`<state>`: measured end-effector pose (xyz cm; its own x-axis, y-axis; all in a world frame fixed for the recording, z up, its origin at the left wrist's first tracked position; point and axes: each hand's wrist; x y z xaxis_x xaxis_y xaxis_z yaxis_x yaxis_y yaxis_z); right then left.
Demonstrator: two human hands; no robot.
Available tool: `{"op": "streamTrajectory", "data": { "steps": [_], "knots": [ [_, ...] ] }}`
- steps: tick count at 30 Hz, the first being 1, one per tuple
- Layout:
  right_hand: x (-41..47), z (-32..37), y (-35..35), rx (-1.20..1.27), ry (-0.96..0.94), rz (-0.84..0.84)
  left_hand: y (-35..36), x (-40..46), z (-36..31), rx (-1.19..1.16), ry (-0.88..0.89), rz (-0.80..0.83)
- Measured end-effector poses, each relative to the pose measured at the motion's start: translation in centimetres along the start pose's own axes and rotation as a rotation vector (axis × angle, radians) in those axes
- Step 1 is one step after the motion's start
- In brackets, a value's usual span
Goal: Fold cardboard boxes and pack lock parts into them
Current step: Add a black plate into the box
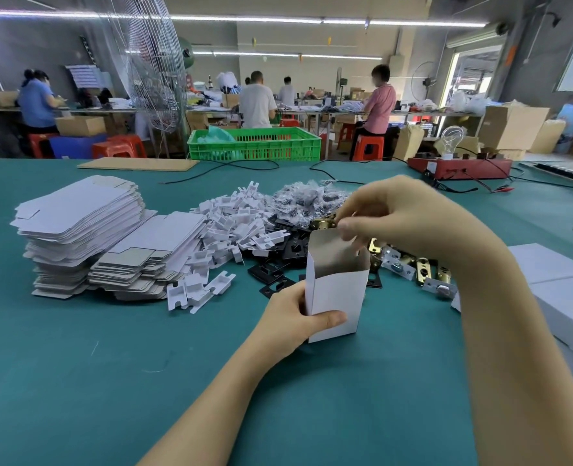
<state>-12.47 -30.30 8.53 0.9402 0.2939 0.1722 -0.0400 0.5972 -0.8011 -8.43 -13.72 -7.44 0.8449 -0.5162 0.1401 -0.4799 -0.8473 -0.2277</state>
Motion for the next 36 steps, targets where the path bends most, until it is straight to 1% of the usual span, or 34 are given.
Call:
{"op": "streamTrajectory", "data": {
  "steps": [2, 4, 6, 9, 12, 16, 20, 22, 25, 28, 30, 33, 36],
  "knots": [
    [0.1, -1.4, -0.2, 0.118, 0.014, -0.187, -0.1, 0.0, 0.0, -0.049, 0.002, -0.058],
    [0.6, -3.2, 0.3, 0.168, 0.081, -0.332, -0.4, 0.1, 0.1, -0.120, 0.008, -0.152],
    [1.5, -4.9, 1.5, 0.180, 0.178, -0.374, -0.9, 0.3, 0.2, -0.177, 0.034, -0.252],
    [2.8, -7.3, 3.9, 0.209, 0.283, -0.289, -1.6, 0.5, 0.4, -0.178, 0.036, -0.391],
    [3.6, -9.1, 6.7, 0.124, 0.325, -0.201, -1.9, 0.6, 0.7, -0.179, 0.009, -0.441],
    [4.5, -9.7, 9.1, -0.028, 0.258, -0.156, -1.7, 0.8, 0.8, -0.128, -0.008, -0.434],
    [4.9, -9.7, 10.0, -0.220, 0.195, -0.017, -1.5, 0.9, 0.8, -0.075, -0.017, -0.455],
    [5.1, -9.7, 10.4, -0.298, 0.181, -0.021, -1.6, 0.9, 0.8, -0.087, -0.016, -0.465],
    [5.2, -9.7, 10.4, -0.318, 0.162, -0.039, -1.6, 0.9, 0.9, -0.078, -0.015, -0.465],
    [5.2, -9.5, 9.9, -0.244, 0.160, 0.021, -1.6, 0.9, 0.8, -0.108, -0.009, -0.476],
    [4.8, -9.4, 9.1, -0.087, 0.181, 0.043, -1.7, 0.9, 0.7, -0.154, -0.005, -0.481],
    [4.0, -9.5, 7.2, 0.088, 0.198, 0.020, -1.8, 0.8, 0.5, -0.254, 0.028, -0.467],
    [2.9, -9.7, 5.1, 0.282, 0.230, -0.055, -1.5, 0.6, 0.3, -0.270, 0.050, -0.385]
  ]
}}
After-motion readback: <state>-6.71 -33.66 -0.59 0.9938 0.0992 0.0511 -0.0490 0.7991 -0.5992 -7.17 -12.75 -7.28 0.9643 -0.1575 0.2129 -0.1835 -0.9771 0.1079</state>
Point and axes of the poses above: each hand's wrist, its own x-axis towards the middle knuckle, its own y-axis out of the palm, z = x × y, and after that the axes turned 7 degrees about z, right-handed
